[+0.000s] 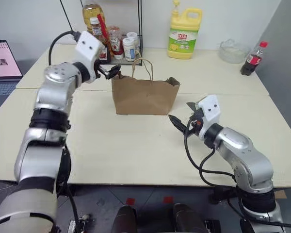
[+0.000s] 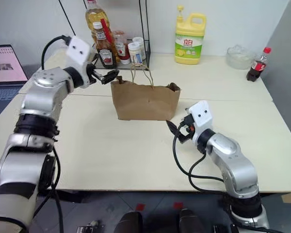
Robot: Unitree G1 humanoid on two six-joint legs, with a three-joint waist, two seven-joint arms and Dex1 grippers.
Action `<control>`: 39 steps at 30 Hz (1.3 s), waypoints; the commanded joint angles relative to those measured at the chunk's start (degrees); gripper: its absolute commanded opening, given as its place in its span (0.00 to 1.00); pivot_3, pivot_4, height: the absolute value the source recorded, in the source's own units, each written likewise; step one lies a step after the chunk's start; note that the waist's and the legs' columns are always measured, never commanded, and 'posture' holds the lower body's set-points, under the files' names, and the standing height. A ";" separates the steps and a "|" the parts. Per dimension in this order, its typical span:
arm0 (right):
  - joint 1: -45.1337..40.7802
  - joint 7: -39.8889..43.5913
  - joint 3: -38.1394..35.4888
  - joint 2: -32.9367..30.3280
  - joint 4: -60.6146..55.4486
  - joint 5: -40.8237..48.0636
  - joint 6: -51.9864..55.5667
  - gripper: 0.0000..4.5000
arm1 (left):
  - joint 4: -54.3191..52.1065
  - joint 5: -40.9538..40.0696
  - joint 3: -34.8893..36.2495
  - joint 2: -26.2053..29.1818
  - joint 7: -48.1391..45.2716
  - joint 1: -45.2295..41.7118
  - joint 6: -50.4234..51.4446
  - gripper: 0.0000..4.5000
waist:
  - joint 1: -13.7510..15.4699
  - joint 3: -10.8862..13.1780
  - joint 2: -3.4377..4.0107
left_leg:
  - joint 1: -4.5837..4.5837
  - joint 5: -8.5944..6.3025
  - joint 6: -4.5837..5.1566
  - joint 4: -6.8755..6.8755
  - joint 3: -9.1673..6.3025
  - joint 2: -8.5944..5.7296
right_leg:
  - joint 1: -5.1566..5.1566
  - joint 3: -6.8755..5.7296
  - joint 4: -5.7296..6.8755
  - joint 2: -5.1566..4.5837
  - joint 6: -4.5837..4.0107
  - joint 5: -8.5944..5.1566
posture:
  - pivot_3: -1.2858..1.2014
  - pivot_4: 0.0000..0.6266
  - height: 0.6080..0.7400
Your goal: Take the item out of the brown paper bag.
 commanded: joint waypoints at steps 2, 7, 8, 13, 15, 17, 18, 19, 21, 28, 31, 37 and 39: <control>0.12 -3.70 -0.19 0.22 -2.63 -1.83 0.02 0.99 | 11.11 6.66 -2.21 -3.31 0.88 -5.98 -7.63 1.00 | 0.04 0.00 0.00 | -0.01 0.00 0.00 -0.01 -0.01 0.00 | 0.00 -0.02 -0.01 0.00 0.00 0.00 | 0.52 0.24 1.00; -0.32 -5.27 -0.24 0.46 -2.49 -2.41 0.29 0.99 | 17.15 11.25 -3.44 -5.17 -0.29 -9.13 -9.56 1.00 | -0.08 0.01 -0.02 | -0.07 0.00 0.00 0.01 -0.03 0.00 | -0.03 -0.03 0.00 0.01 0.01 0.00 | 0.52 0.24 1.00; -0.30 -5.42 -0.24 0.42 -2.42 -2.40 0.26 0.99 | 17.50 11.73 -3.55 -5.08 -1.49 -9.33 -9.50 1.00 | -0.12 0.01 -0.02 | -0.07 0.00 0.00 0.00 -0.03 0.00 | -0.03 -0.03 0.00 0.01 0.01 0.00 | 0.52 0.24 1.00; -0.54 -5.89 0.08 0.66 -0.93 -2.56 -0.66 0.99 | 15.54 12.24 -2.87 -3.70 -8.20 -8.49 -8.00 1.00 | -0.08 0.01 -0.02 | -0.07 0.01 -0.01 0.00 -0.05 0.01 | -0.03 -0.04 0.01 0.02 0.01 -0.01 | 0.52 0.24 1.00; -1.07 -5.89 0.15 0.91 0.17 -2.52 -1.32 0.99 | 11.55 11.33 -2.33 -2.65 -12.24 -6.65 -5.52 1.00 | -0.11 0.01 -0.02 | -0.07 0.01 -0.01 0.01 -0.05 0.01 | -0.03 -0.04 0.03 0.02 0.01 -0.01 | 0.52 0.24 1.00; -1.67 -5.52 0.16 0.95 1.63 -2.41 -2.25 0.99 | 4.35 10.43 -2.23 -1.07 -16.60 -2.92 -2.00 1.00 | -0.26 0.01 -0.01 | -0.08 0.01 -0.01 0.01 -0.06 0.01 | -0.03 -0.04 0.04 0.02 0.01 -0.01 | 0.52 0.24 1.00; -1.92 -5.31 0.15 0.91 2.34 -2.36 -2.71 0.99 | 0.19 9.99 -2.06 -0.30 -18.06 -0.79 0.20 1.00 | -0.41 0.01 -0.01 | -0.07 0.01 -0.01 0.00 -0.06 0.01 | -0.03 -0.03 0.05 0.02 0.01 -0.01 | 0.52 0.24 1.00; -2.22 -5.03 0.06 0.81 3.34 -2.32 -3.33 0.99 | -5.43 9.18 -1.70 0.60 -19.53 2.13 3.50 1.00 | -0.46 0.01 -0.01 | -0.07 0.01 -0.02 0.00 -0.06 0.03 | -0.03 -0.04 0.06 0.02 0.01 -0.01 | 0.52 0.24 1.00; -2.73 -4.44 -0.23 0.32 5.47 -2.41 -4.60 0.99 | -15.89 7.74 -1.05 2.17 -21.58 7.76 9.56 1.00 | -0.69 0.01 -0.01 | -0.07 0.11 -0.20 0.00 -0.07 0.04 | -0.03 -0.04 0.11 0.02 0.00 -0.01 | 0.52 0.24 1.00; -4.97 -3.31 -0.88 -0.83 11.28 -2.80 -7.52 0.99 | -39.06 5.12 1.94 5.86 -21.02 20.50 24.74 1.00 | -0.57 0.01 -0.01 | -0.07 0.08 -0.13 0.12 -0.13 0.05 | -0.01 -0.08 0.24 0.02 -0.01 -0.01 | 0.52 0.24 1.00; -5.82 -2.84 -0.58 -0.73 13.13 -2.95 -8.64 0.99 | -41.64 4.30 3.03 7.22 -20.66 20.30 27.53 1.00 | -0.42 0.01 -0.01 | -0.07 0.03 -0.03 0.17 -0.15 0.05 | 0.00 -0.10 0.27 0.02 -0.01 -0.01 | 0.52 0.24 1.00; -7.20 -2.36 0.07 -0.07 15.48 -3.13 -10.32 0.99 | -40.93 3.30 4.18 9.50 -20.89 17.92 27.26 1.00 | -0.44 0.01 -0.01 | -0.07 0.03 -0.03 0.17 -0.16 0.04 | 0.00 -0.11 0.30 0.03 -0.01 -0.01 | 0.52 0.24 1.00; -7.27 -2.28 -0.01 0.15 15.78 -3.31 -10.62 0.99 | -38.05 3.88 4.45 9.58 -19.36 15.52 25.33 1.00 | -0.31 0.01 -0.01 | -0.07 0.03 -0.03 0.18 -0.16 0.04 | 0.00 -0.11 0.30 0.03 -0.01 -0.02 | 0.52 0.24 1.00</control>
